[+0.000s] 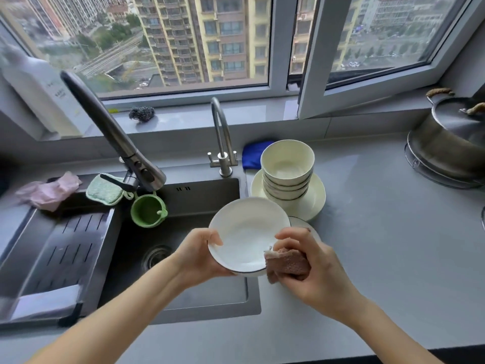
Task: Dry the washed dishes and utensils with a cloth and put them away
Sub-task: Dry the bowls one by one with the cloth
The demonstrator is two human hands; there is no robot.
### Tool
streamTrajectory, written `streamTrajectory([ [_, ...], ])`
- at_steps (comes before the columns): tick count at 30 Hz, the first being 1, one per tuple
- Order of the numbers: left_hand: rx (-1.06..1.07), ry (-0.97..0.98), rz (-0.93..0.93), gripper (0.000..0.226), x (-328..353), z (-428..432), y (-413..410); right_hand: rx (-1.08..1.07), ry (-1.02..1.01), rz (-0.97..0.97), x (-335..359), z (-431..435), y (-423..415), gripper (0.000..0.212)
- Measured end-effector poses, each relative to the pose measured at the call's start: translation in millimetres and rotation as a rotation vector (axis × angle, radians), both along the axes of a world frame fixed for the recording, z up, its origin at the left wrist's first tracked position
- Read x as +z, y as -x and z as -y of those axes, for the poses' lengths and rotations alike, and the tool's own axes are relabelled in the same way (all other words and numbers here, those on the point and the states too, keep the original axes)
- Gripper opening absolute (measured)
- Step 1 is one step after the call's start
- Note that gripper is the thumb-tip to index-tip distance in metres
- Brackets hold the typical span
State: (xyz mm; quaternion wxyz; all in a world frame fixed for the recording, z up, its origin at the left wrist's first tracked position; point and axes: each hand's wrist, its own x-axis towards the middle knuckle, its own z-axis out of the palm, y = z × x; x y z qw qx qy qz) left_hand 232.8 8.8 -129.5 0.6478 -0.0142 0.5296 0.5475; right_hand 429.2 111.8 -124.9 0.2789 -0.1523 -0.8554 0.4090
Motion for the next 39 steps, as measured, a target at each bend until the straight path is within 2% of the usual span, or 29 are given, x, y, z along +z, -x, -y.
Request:
streamTrajectory([
  [3, 0.090, 0.019, -0.080, 0.048, -5, 18, 26, -0.066, 0.016, 0.061, 1, 12, 23, 0.058],
  [5, 0.096, 0.080, -0.299, 0.067, -12, 29, 47, -0.188, 0.026, 0.100, 3, 16, 35, 0.068],
  [7, -0.017, 0.166, -0.739, 0.070, -17, 38, 67, -0.277, 0.071, 0.144, 7, 19, 46, 0.074],
  [10, -0.363, 0.303, -1.543, 0.069, -31, 43, 84, -0.310, 0.081, 0.214, 9, 26, 65, 0.071],
  [11, -0.424, 0.330, -1.681, 0.070, -36, 44, 88, -0.303, 0.090, 0.245, 8, 30, 72, 0.068],
  [12, -0.435, 0.348, -1.716, 0.071, -41, 45, 94, -0.298, 0.094, 0.272, 8, 34, 79, 0.065],
  [13, -0.395, 0.360, -1.665, 0.070, -45, 47, 101, -0.304, 0.096, 0.293, 6, 38, 85, 0.061],
  [14, -0.317, 0.358, -1.516, 0.067, -48, 50, 110, -0.327, 0.103, 0.293, 5, 42, 92, 0.056],
  [17, 0.023, 0.200, -0.797, 0.069, -51, 61, 127, -0.421, 0.146, 0.174, 0, 56, 122, 0.047],
  [18, 0.068, 0.174, -0.625, 0.068, -54, 65, 129, -0.394, 0.189, 0.134, -2, 61, 136, 0.044],
  [20, 0.037, 0.134, -0.464, 0.071, -63, 72, 131, -0.189, 0.256, 0.168, -8, 76, 159, 0.030],
  [22, 0.004, 0.070, -0.418, 0.075, -70, 77, 132, -0.015, 0.045, 0.353, -27, 88, 171, 0.024],
  [24, 0.010, 0.045, -0.426, 0.072, -70, 82, 134, -0.031, -0.258, 0.488, -47, 92, 172, 0.031],
  [25, 0.007, 0.023, -0.427, 0.069, -68, 85, 136, -0.036, -0.280, 0.505, -49, 92, 173, 0.036],
  [27, -0.025, -0.031, -0.432, 0.058, -63, 88, 135, 0.006, -0.224, 0.493, -47, 94, 178, 0.053],
  [29, -0.012, -0.023, -0.420, 0.052, -59, 89, 132, 0.071, -0.264, 0.560, -50, 101, 188, 0.067],
  [31, 0.055, -0.006, -0.405, 0.049, -57, 90, 131, 0.064, -0.334, 0.638, -53, 107, 196, 0.071],
  [35, 0.145, -0.048, -0.396, 0.060, -55, 88, 132, 0.057, -0.274, 0.713, -52, 118, 204, 0.078],
  [37, 0.107, -0.110, -0.373, 0.061, -56, 88, 132, 0.144, -0.136, 0.765, -47, 119, 203, 0.075],
  [39, 0.090, -0.093, -0.399, 0.059, -55, 89, 133, 0.308, 0.069, 0.821, -37, 115, 192, 0.063],
])
